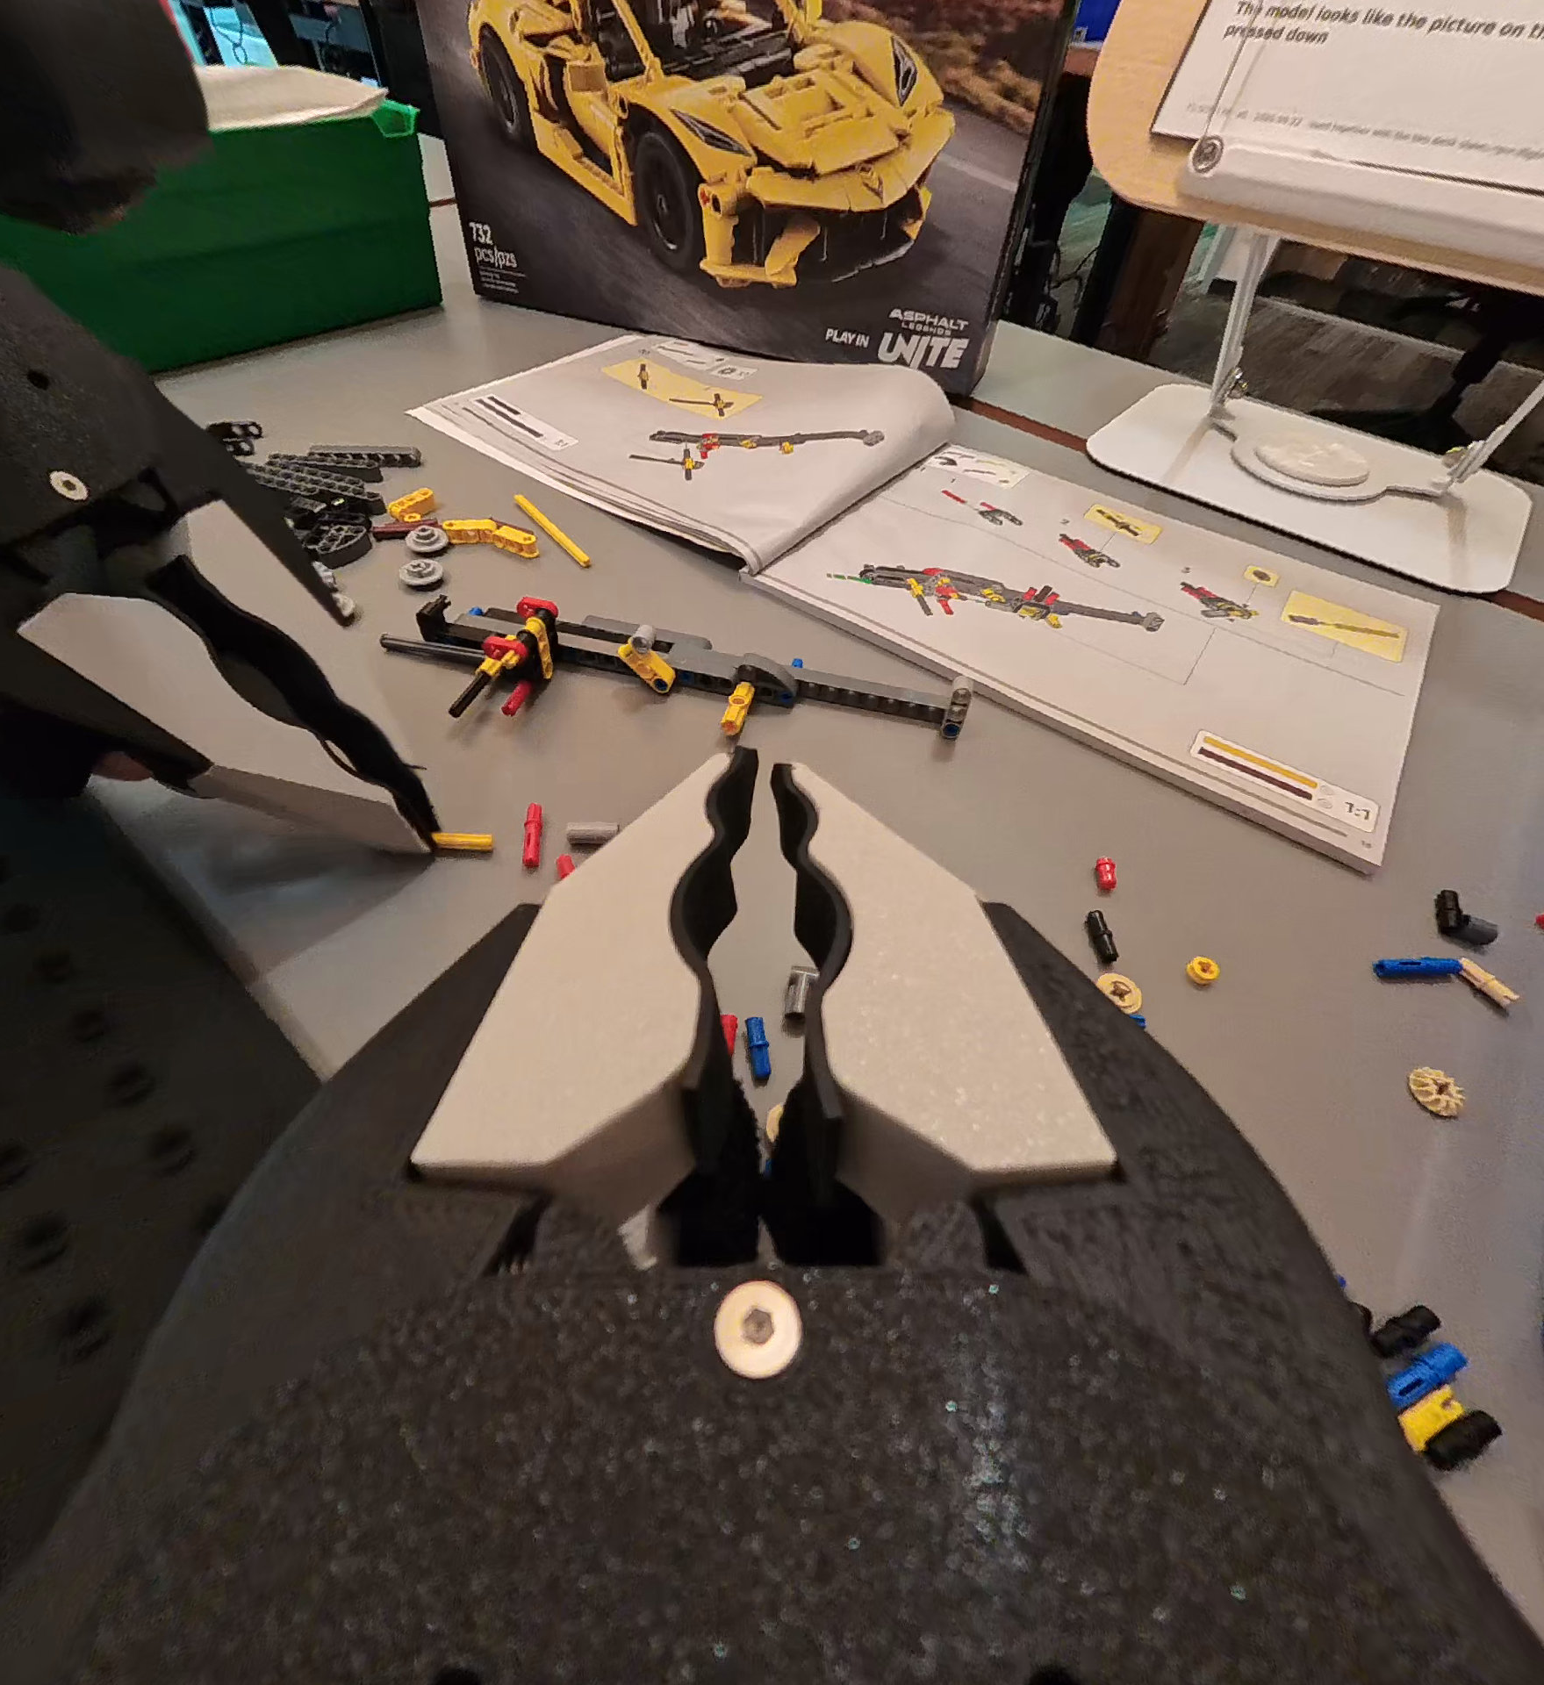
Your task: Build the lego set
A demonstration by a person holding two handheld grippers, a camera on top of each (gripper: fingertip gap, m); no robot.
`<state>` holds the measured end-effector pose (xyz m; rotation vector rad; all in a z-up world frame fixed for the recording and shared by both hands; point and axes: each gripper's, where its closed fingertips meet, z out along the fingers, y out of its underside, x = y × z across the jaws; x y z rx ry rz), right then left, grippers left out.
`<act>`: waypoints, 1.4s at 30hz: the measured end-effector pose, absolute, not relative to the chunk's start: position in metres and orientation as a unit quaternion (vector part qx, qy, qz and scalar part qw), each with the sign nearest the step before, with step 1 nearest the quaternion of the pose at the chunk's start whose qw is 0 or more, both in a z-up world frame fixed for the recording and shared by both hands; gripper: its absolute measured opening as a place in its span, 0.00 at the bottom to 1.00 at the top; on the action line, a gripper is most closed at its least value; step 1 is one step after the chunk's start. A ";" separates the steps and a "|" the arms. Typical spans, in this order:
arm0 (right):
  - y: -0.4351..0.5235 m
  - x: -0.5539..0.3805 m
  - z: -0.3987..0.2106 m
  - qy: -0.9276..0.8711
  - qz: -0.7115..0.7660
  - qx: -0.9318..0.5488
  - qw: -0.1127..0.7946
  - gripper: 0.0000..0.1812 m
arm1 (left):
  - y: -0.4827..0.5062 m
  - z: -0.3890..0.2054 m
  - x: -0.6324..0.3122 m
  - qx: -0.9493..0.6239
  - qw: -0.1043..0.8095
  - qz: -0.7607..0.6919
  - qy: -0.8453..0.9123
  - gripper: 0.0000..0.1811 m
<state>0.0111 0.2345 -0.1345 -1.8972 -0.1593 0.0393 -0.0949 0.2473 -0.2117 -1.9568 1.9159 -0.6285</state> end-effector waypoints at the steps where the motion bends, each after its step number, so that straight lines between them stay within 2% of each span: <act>1: 0.235 0.011 -0.135 -0.070 0.015 -0.813 0.578 0.02 | 0.247 -0.212 -0.095 -0.687 0.166 -0.221 0.672 0.01; 4: 0.235 0.010 -0.138 -0.076 0.006 -0.817 0.571 0.02 | 0.247 -0.212 -0.095 -0.679 0.174 -0.220 0.678 0.03; 7: 0.236 0.009 -0.141 -0.082 -0.002 -0.821 0.564 0.02 | 0.257 -0.200 -0.097 -0.684 0.191 -0.245 0.660 0.15; 11: 0.237 0.009 -0.145 -0.082 -0.005 -0.827 0.556 0.02 | 0.293 -0.166 -0.125 -0.693 0.206 -0.305 0.620 0.12; 15: 0.238 0.011 -0.147 -0.075 -0.001 -0.831 0.551 0.02 | 0.365 -0.170 -0.172 -0.730 0.245 -0.223 0.598 0.11; 18: 0.239 0.013 -0.147 -0.067 0.005 -0.833 0.549 0.02 | 0.389 -0.180 -0.185 -0.747 0.240 -0.199 0.586 0.11; 42: 0.240 0.015 -0.149 -0.058 0.012 -0.837 0.545 0.02 | 0.414 -0.202 -0.182 -0.758 0.219 -0.150 0.595 0.09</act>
